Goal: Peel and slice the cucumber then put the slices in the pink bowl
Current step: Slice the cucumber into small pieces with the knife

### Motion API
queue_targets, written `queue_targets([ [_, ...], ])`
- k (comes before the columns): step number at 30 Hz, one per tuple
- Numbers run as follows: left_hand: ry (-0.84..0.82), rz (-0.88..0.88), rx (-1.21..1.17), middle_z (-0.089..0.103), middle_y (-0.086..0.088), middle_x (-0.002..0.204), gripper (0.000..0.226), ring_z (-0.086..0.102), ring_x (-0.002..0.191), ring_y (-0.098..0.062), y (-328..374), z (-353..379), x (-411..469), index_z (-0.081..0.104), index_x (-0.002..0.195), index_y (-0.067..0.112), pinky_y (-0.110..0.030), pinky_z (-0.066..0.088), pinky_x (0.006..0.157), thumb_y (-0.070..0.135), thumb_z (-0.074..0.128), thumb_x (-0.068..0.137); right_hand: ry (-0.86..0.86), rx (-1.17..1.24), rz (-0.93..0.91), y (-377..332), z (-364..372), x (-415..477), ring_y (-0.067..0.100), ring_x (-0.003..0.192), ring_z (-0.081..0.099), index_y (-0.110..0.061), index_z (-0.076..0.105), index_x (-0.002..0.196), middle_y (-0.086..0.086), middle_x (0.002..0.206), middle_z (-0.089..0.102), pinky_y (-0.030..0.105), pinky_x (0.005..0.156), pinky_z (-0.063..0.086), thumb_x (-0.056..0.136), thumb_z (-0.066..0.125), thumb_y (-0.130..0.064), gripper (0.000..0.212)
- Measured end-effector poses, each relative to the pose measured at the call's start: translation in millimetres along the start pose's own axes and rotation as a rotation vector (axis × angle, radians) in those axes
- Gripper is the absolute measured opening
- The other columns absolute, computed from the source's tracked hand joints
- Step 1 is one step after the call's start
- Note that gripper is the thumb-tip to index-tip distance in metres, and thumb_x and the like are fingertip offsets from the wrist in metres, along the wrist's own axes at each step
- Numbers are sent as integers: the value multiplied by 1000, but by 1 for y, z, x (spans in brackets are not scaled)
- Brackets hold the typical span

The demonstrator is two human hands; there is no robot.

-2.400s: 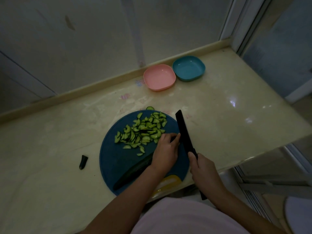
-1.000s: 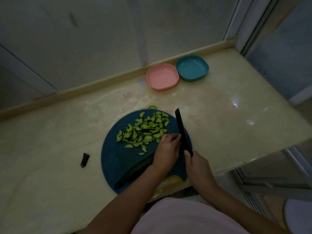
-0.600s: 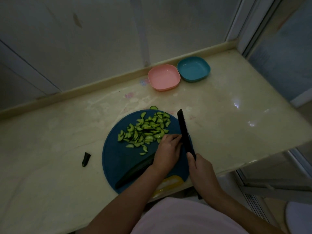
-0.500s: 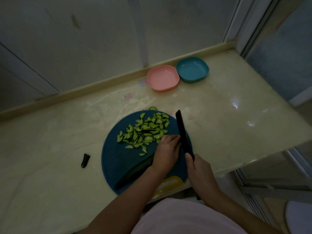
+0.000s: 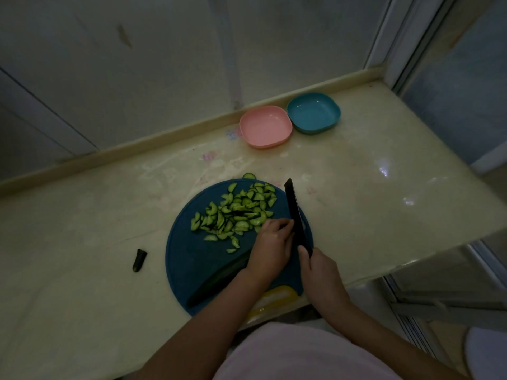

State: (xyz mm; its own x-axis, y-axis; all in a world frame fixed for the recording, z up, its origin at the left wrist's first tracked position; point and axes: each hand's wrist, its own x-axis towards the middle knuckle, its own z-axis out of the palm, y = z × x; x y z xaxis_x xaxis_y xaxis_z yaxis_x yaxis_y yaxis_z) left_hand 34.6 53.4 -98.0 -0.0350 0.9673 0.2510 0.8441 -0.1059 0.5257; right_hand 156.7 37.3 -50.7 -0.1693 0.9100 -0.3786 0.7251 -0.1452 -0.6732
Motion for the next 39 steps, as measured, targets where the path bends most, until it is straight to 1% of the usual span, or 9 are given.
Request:
queue_targets([
  [4,-21,21,-5,65,-15,100,35,59,90,-31,-1,-4,0,64,113,-2,-31,51,77,4,55,80,2,30,-5,0,1,3,17,68,51,-8,49,81,0,70,49,30,57,36,100,30,-36,39],
  [10,-4,18,-13,67,-13,96,31,61,86,-30,1,-4,0,67,108,-1,-29,51,73,5,58,79,-4,35,-26,6,-3,-5,7,58,44,-17,41,68,0,67,49,16,48,29,100,30,-37,39],
  [15,15,14,16,68,-13,94,29,62,84,-28,0,-3,0,68,105,-2,-31,48,75,8,60,80,-1,65,-20,3,-7,-10,8,60,46,-15,44,70,2,69,52,22,50,31,99,30,-38,39],
  [19,30,-1,10,68,-15,94,28,62,83,-30,0,-1,0,67,104,-4,-25,41,79,6,60,80,-5,58,-28,1,-9,-11,9,61,47,-13,47,74,1,69,53,29,55,30,99,30,-39,39],
  [23,39,-3,7,68,-15,92,27,62,83,-29,0,-1,0,68,102,-4,-25,40,80,6,60,79,-8,48,-17,1,-8,-10,5,61,45,-15,45,73,-1,69,50,29,52,27,99,30,-39,38],
  [25,50,-5,-4,69,-14,92,26,62,82,-29,0,0,-1,69,100,-3,-25,40,80,5,61,78,-7,41,-21,2,-7,-9,5,59,44,-18,42,69,-1,67,49,22,48,28,99,30,-39,38],
  [31,67,-10,-23,70,-15,91,23,63,83,-27,-1,2,-1,70,96,-3,-24,41,83,6,64,76,-35,41,-6,4,0,-2,6,58,43,-18,40,68,-1,66,48,16,47,27,99,29,-38,39],
  [34,74,-24,-42,70,-14,92,23,58,87,-22,0,0,-1,70,98,-2,-22,41,82,6,63,77,-16,49,-16,8,3,-1,6,56,42,-18,41,68,-1,64,47,17,48,28,99,30,-38,39],
  [39,38,-31,-40,69,-13,94,25,60,86,-26,1,-2,-2,69,102,-1,-21,40,80,6,61,79,-17,78,-20,9,0,-5,9,57,45,-17,43,68,1,66,50,20,49,29,99,31,-38,39],
])
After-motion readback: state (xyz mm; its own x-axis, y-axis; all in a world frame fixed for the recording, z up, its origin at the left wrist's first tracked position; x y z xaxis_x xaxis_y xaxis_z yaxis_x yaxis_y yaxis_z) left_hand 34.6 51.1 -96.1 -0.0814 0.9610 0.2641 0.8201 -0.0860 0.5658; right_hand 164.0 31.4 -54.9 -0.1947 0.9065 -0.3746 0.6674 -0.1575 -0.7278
